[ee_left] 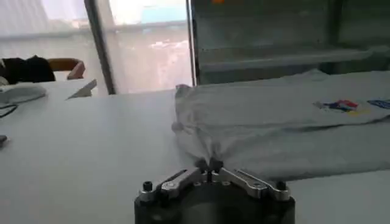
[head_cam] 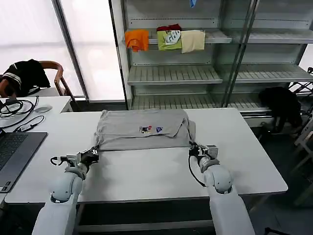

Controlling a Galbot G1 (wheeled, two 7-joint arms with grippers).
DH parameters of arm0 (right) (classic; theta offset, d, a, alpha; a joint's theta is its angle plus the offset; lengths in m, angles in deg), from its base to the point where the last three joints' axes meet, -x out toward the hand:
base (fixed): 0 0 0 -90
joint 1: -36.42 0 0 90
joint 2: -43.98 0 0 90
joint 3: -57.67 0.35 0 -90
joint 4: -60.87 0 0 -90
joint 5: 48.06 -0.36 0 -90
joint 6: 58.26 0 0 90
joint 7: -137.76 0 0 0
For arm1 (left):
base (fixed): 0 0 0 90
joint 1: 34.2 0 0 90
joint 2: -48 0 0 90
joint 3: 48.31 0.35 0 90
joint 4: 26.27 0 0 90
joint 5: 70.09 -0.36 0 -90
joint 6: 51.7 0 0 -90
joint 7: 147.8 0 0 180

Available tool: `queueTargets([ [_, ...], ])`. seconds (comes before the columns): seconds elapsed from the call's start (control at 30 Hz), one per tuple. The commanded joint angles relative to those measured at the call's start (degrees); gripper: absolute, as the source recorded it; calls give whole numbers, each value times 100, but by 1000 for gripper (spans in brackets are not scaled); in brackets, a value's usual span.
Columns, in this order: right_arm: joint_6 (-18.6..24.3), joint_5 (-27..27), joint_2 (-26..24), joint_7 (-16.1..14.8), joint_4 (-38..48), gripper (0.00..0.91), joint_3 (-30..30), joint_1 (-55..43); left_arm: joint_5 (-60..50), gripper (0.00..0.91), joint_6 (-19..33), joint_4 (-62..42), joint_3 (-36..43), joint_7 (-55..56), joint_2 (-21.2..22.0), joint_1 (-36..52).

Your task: Fold and organize the clothes.

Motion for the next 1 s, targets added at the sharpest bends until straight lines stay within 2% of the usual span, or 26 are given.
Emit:
queueTargets([
  [0.03,2,-264,-213,333,-1453,0,-55,1072,426,0,-101,1682,-432,-45,-213,-1386],
  [0.17,4,-235,-343,386,-2379,0,-5,1980,601,0,-96,2412,-842,-75,-268,-2293],
  [0.37,12,-163,-429,438,-3006,0,84,2933,838,0,-87,2958,-1401,-20,-153,-3208],
  [0.57,19,-80,-439,452,-3126,0,110,3287,903,0,-85,3268,-1528,79,-3,-3754],
  [0.77,21,-44,-435,427,-3098,0,106,3442,829,10,-88,3311,-1410,264,90,-3830],
  [0.87,24,149,-423,396,-3027,0,62,3506,834,30,-88,3330,-1357,294,104,-3866],
  [0.9,29,220,-399,389,-3006,907,51,3507,821,40,-88,3329,-1340,320,115,-3870],
  [0.93,32,233,-379,391,-2995,907,52,3502,812,907,-89,3333,-1322,337,128,-3875],
  [1.0,41,232,-322,448,-3004,907,45,3473,810,907,-86,3352,-1287,391,161,-3881],
])
